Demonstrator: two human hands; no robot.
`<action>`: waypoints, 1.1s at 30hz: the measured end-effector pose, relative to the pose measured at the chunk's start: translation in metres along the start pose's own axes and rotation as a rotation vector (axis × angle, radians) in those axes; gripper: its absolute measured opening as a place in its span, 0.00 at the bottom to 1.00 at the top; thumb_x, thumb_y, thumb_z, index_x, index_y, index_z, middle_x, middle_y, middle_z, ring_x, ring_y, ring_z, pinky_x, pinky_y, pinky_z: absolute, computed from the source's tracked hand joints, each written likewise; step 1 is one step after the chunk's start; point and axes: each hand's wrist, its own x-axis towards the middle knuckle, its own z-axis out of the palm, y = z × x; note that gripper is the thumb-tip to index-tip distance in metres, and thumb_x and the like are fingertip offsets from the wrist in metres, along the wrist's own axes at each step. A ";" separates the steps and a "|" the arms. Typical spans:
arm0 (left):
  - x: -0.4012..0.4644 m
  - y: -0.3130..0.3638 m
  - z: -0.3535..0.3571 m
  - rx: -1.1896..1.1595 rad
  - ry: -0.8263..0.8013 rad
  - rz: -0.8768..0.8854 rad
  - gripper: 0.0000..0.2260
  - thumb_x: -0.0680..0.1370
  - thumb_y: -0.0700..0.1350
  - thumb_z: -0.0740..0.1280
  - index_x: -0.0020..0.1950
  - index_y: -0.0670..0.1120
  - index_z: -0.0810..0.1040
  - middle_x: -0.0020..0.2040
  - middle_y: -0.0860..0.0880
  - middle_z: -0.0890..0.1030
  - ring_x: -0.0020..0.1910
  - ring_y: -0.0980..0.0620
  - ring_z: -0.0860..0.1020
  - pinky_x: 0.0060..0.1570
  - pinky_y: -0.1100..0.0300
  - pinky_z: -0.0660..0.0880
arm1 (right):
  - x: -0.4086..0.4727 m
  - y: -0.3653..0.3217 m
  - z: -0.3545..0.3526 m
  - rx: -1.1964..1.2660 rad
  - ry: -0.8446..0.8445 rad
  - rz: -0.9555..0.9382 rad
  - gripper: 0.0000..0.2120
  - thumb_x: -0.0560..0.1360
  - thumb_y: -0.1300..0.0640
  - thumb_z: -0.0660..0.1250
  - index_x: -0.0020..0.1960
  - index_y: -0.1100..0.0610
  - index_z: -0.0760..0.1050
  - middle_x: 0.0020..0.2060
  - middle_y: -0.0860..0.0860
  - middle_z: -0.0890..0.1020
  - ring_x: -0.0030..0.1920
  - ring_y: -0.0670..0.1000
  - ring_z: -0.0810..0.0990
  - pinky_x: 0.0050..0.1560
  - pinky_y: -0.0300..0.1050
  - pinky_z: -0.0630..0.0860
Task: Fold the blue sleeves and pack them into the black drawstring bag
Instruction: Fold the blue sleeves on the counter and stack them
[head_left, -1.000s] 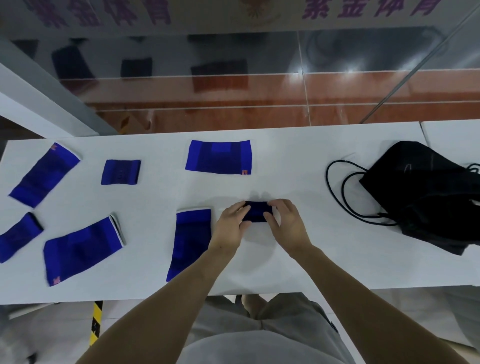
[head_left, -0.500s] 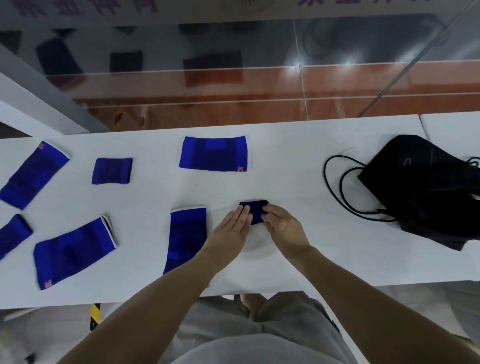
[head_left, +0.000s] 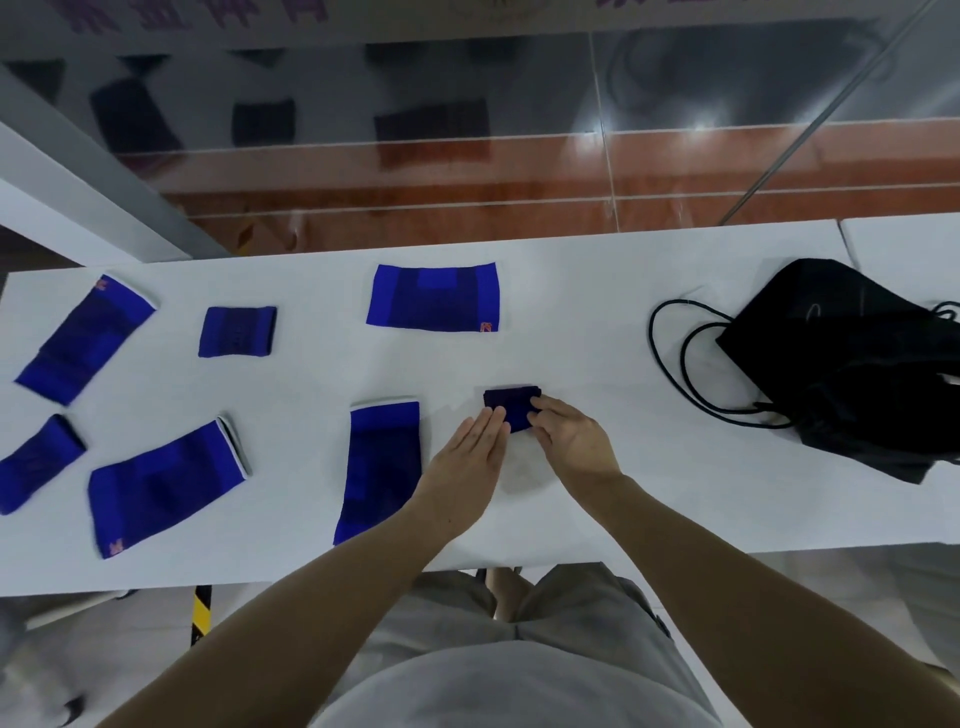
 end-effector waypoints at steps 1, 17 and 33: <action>-0.002 0.004 0.000 -0.013 -0.015 -0.019 0.32 0.81 0.39 0.54 0.81 0.37 0.42 0.82 0.38 0.40 0.81 0.40 0.41 0.74 0.49 0.32 | -0.001 0.000 0.000 -0.006 -0.004 -0.001 0.10 0.80 0.65 0.68 0.58 0.64 0.85 0.67 0.58 0.81 0.63 0.58 0.82 0.58 0.57 0.81; 0.004 0.005 -0.029 -0.161 -0.103 -0.119 0.32 0.82 0.41 0.58 0.82 0.41 0.47 0.83 0.42 0.44 0.82 0.44 0.46 0.79 0.46 0.49 | -0.010 -0.016 -0.020 -0.114 -0.079 0.020 0.16 0.80 0.58 0.67 0.68 0.58 0.78 0.67 0.56 0.79 0.65 0.59 0.78 0.65 0.53 0.74; -0.048 -0.057 -0.061 -0.424 0.194 -0.540 0.23 0.82 0.47 0.61 0.77 0.46 0.65 0.76 0.47 0.68 0.73 0.46 0.69 0.68 0.50 0.70 | 0.007 -0.109 -0.018 -0.082 0.096 -0.098 0.12 0.80 0.63 0.66 0.62 0.63 0.79 0.58 0.58 0.82 0.57 0.60 0.79 0.58 0.55 0.78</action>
